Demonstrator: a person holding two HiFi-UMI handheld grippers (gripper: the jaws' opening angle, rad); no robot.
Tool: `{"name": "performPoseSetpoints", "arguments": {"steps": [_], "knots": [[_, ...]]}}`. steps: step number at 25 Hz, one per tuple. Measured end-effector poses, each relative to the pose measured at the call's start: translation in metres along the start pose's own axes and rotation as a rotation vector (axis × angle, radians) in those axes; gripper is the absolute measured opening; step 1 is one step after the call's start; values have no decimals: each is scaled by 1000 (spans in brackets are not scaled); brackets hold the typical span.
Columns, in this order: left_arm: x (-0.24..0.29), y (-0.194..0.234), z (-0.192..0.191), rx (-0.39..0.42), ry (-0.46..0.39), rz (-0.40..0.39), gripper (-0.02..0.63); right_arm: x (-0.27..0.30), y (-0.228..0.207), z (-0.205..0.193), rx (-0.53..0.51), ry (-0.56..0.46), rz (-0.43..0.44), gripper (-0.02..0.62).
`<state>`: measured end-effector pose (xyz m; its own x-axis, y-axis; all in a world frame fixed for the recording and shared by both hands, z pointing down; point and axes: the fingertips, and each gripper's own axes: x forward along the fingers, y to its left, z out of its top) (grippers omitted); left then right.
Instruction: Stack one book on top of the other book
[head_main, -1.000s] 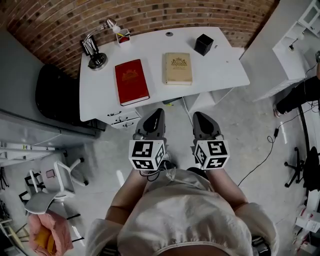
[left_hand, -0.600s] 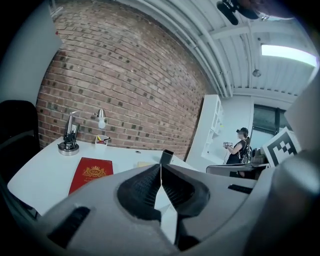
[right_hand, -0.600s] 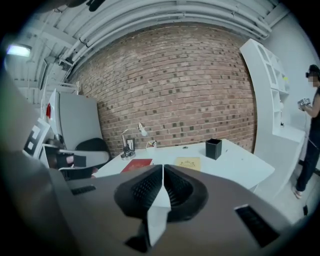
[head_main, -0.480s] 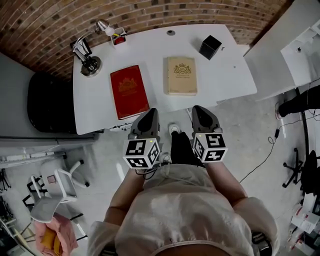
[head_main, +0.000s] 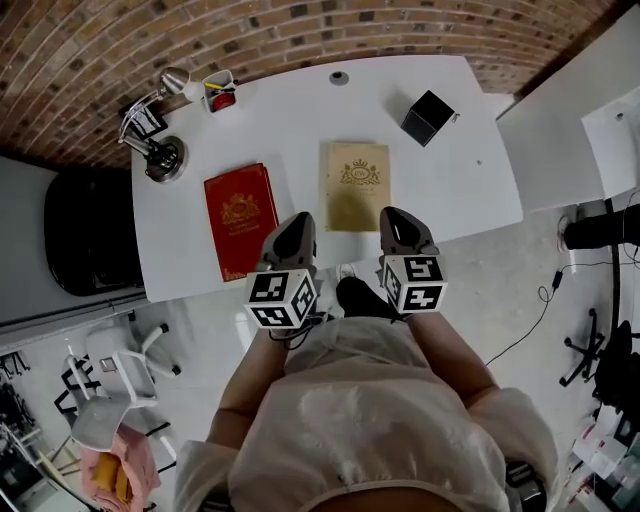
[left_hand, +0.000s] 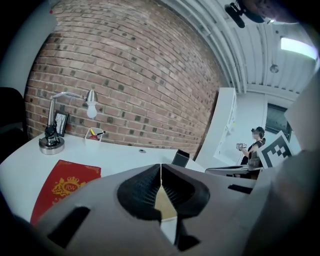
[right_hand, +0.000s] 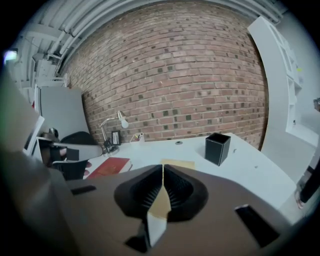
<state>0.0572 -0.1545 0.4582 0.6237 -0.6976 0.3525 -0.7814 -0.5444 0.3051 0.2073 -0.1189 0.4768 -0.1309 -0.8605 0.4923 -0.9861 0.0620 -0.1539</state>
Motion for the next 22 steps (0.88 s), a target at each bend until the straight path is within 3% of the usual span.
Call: {"name": "performPoseSetpoints", "arguments": {"steps": [4, 9, 10, 12, 13, 18, 22], "knots": [[37, 4, -12, -13, 55, 0, 21, 35, -25, -8, 11, 64, 2, 29], [78, 10, -34, -32, 155, -34, 25, 70, -37, -25, 52, 151, 77, 34], [86, 11, -38, -35, 175, -41, 42, 77, -40, -28, 59, 161, 87, 68], [99, 11, -50, -47, 217, -55, 149, 88, -46, -36, 73, 183, 100, 194], [104, 12, -57, -60, 240, -60, 160, 92, -49, -40, 81, 198, 103, 215], [129, 22, -89, -160, 338, -61, 256, 114, -60, -60, 115, 267, 122, 250], [139, 30, -109, -240, 398, -47, 278, 124, -61, -78, 113, 324, 137, 256]]}}
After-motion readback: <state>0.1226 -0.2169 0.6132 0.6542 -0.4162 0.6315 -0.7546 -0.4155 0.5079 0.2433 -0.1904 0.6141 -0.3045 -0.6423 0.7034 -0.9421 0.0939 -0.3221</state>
